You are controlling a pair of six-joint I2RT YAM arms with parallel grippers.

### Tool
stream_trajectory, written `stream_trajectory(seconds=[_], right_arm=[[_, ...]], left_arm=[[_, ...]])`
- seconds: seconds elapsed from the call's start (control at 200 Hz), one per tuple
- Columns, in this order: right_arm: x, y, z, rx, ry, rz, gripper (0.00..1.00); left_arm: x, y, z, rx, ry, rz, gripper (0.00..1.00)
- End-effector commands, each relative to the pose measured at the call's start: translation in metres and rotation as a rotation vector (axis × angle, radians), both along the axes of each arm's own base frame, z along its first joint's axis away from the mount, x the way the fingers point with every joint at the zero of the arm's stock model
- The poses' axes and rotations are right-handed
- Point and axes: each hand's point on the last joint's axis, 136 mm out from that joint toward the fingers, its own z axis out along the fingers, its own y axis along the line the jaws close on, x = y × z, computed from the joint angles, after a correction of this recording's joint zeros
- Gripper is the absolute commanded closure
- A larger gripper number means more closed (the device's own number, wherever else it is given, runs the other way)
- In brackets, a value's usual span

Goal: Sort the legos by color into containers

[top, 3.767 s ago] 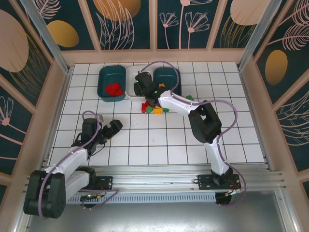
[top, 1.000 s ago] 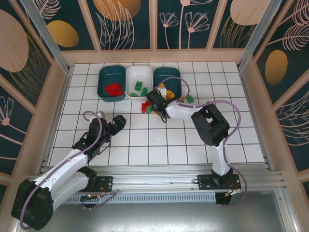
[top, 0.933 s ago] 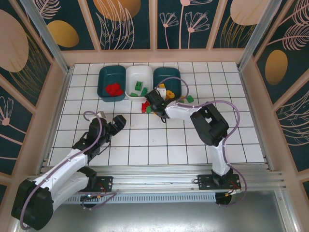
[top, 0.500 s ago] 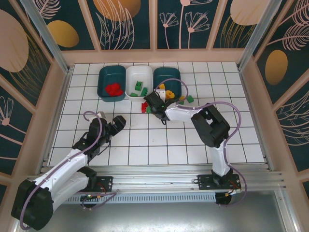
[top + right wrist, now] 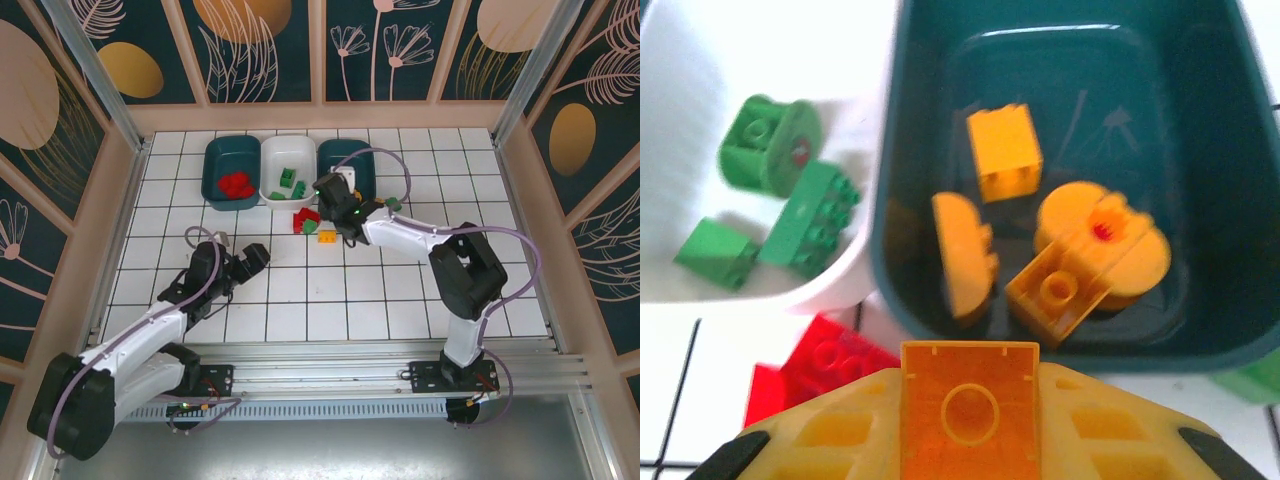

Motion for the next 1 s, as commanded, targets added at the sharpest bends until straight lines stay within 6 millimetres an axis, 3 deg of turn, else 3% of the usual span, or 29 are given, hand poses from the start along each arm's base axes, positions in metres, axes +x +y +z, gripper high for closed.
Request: stream_trajectory(seconds=[0.0,0.195,0.245,0.265,0.415,0.591,0.666,0.831,0.996], right_arm=[[0.037,-0.015,0.023,0.044,-0.061,-0.007,0.77],[0.079,-0.035,0.014,0.039,-0.059,-0.068,0.77],[0.085,-0.029,0.011,0.038,-0.044,-0.052,0.76],[0.095,-0.041,0.009,0.034,-0.039,-0.075,0.77],[0.113,-0.041,0.0,-0.002,-0.016,-0.067,0.76],[0.118,-0.041,-0.006,0.003,0.005,-0.061,0.73],[0.117,-0.041,-0.004,0.001,0.006,-0.055,0.66],[0.112,-0.044,0.015,-0.004,-0.019,-0.046,0.49],[0.091,-0.051,0.044,0.004,-0.066,-0.034,0.45]], left_arm=[[0.002,-0.037,0.022,-0.078,-0.059,-0.168,0.01],[0.005,-0.079,0.031,-0.081,-0.081,-0.282,0.01],[0.008,-0.083,0.031,-0.076,-0.079,-0.29,0.01],[0.009,-0.084,0.031,-0.074,-0.077,-0.29,0.02],[0.012,-0.082,0.026,-0.032,-0.067,-0.29,0.01],[0.011,-0.074,0.019,0.023,-0.055,-0.274,0.02],[0.013,-0.07,0.021,0.055,-0.056,-0.266,0.01],[0.017,-0.061,0.036,0.099,-0.099,-0.237,0.01],[0.021,-0.047,0.055,0.137,-0.161,-0.18,0.01]])
